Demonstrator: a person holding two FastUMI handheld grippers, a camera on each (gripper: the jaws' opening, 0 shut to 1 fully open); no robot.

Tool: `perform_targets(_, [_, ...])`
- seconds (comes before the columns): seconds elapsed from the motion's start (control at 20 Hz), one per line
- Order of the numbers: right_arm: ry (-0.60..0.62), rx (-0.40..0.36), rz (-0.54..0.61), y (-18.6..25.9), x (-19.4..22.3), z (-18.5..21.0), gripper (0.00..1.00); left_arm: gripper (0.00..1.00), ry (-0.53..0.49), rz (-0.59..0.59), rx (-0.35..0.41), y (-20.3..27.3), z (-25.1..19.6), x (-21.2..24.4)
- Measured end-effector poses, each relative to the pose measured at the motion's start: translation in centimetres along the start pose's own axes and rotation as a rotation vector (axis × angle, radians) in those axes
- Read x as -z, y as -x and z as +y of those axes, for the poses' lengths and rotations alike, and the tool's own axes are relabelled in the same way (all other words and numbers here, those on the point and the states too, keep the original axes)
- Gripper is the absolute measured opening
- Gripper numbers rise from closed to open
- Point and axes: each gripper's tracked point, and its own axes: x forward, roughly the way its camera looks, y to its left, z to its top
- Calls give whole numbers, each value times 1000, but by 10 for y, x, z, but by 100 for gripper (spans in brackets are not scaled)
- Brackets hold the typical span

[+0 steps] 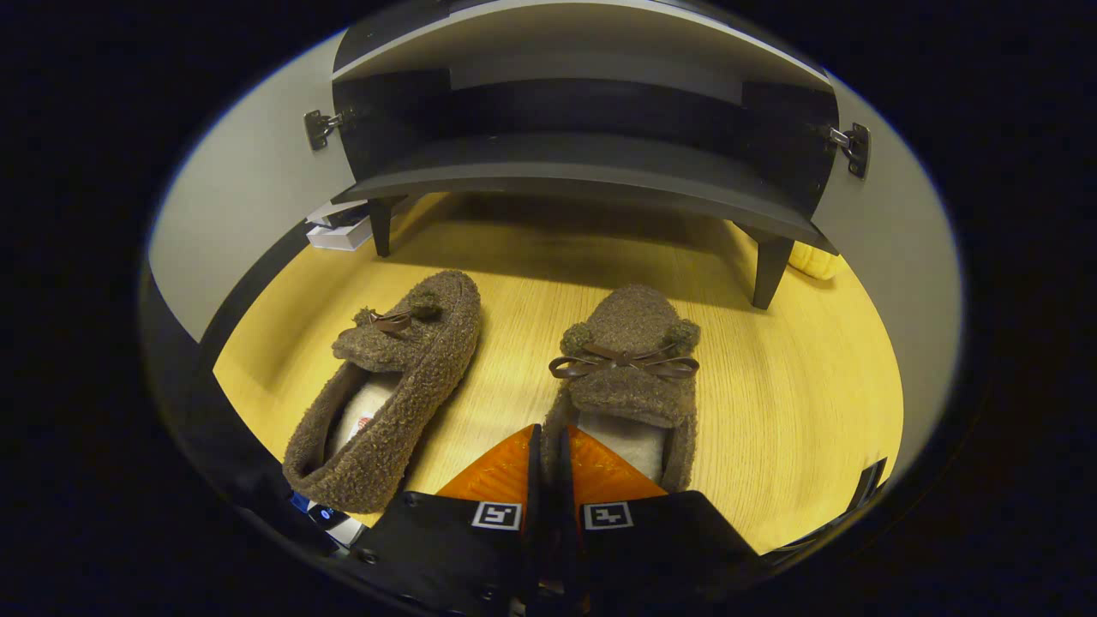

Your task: Grab one shoe with the right hand and put it into the shoe cabinet, grab the other shoe with the left hand and put it into the shoe cabinet; then close the right door with the right hand and the left door with the left hand.

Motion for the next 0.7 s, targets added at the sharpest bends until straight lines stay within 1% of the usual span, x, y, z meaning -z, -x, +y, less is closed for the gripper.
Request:
perform_targets(0.05, [-4, 4, -19, 7, -3, -4, 1, 100, 2, 1, 7, 1, -2, 1])
perform_targets(0.15, [-18, -8, -44, 17, -10, -6, 0, 100, 9, 5, 23, 0, -7, 3])
perform_targets(0.2, [-32, -21, -47, 24, -14, -5, 2, 100, 14, 7, 35, 0, -11, 3])
perform_targets(0.25, [-48, -34, -53, 30, -17, -5, 0, 100, 17, 5, 46, 2, -14, 3])
perform_targets(0.3, [-64, -42, -66, 37, -23, -5, 1, 100, 18, -2, 55, 2, -17, 1])
perform_targets(0.35, [-70, -46, -82, 44, -29, -7, 0, 100, 19, -9, 67, 3, -21, -2])
perform_targets(0.4, [-73, -44, -105, 52, -37, -9, 2, 100, 22, -16, 80, 3, -26, -4])
perform_targets(0.7, [-65, -46, -224, 103, -78, -13, 2, 100, 49, -36, 162, 2, -52, -7])
